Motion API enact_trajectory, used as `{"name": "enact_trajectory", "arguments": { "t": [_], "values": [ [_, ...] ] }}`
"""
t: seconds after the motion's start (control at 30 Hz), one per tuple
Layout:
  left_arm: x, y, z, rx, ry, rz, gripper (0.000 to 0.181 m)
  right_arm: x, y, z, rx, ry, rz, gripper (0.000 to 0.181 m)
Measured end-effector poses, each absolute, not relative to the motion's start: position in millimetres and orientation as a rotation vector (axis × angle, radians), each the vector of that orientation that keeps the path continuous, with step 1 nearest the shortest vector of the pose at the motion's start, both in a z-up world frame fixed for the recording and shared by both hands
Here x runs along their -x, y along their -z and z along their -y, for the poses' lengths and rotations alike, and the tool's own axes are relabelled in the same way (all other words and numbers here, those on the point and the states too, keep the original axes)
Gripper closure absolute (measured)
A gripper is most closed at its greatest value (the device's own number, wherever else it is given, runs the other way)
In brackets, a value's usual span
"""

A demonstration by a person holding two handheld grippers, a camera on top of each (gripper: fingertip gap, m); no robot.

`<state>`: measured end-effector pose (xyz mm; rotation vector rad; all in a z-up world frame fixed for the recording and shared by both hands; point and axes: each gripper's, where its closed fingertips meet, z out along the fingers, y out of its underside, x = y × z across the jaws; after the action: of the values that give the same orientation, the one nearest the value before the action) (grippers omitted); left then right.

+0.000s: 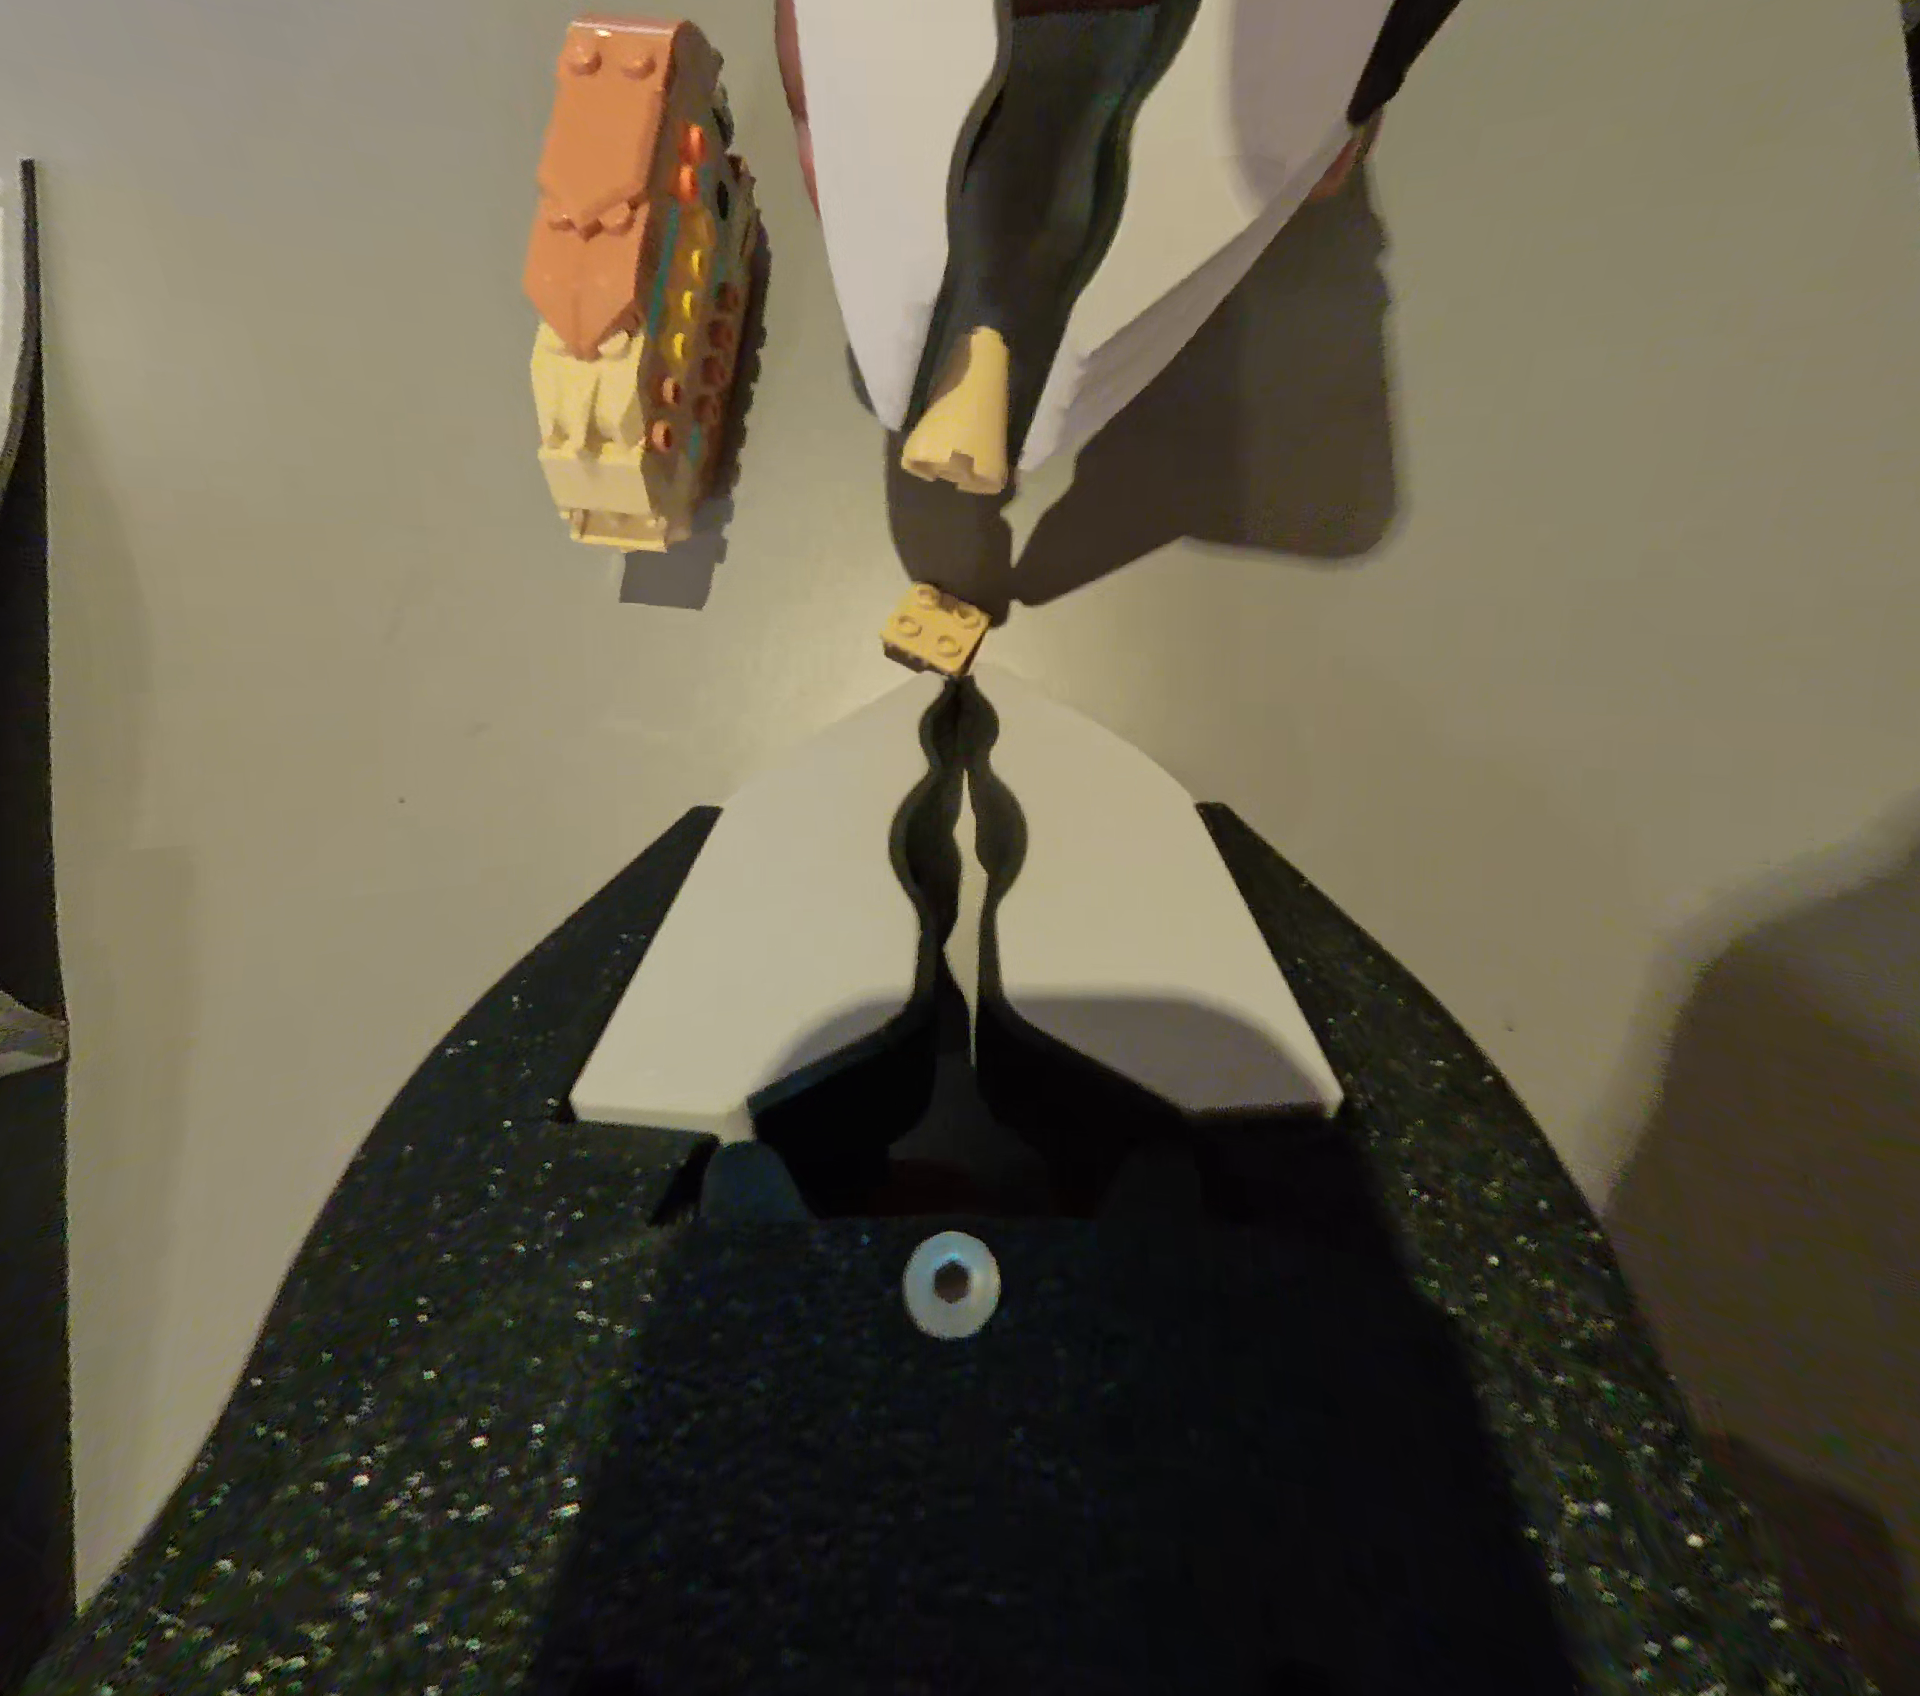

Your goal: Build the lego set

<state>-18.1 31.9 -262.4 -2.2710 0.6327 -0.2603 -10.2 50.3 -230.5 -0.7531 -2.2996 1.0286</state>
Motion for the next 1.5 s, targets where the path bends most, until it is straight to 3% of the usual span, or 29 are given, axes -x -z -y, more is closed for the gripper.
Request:
{"name": "enact_trajectory", "arguments": {
  "t": [0.13,0.47,0.7,1.5],
  "values": [
    [22,263,-34,2.276,0.242,-0.624,0.162,7,237,-51,0.805,-1.022,2.354,0.167],
    [15,262,-38,2.177,0.334,-0.911,0.145,5,237,-50,0.794,-1.043,2.377,0.167],
    [11,262,-39,2.179,0.400,-0.923,0.164,4,240,-50,0.805,-1.038,2.389,0.167],
    [-2,258,-48,2.155,0.316,-0.853,0.165,3,255,-47,0.826,-0.972,2.469,0.167]
  ]
}}
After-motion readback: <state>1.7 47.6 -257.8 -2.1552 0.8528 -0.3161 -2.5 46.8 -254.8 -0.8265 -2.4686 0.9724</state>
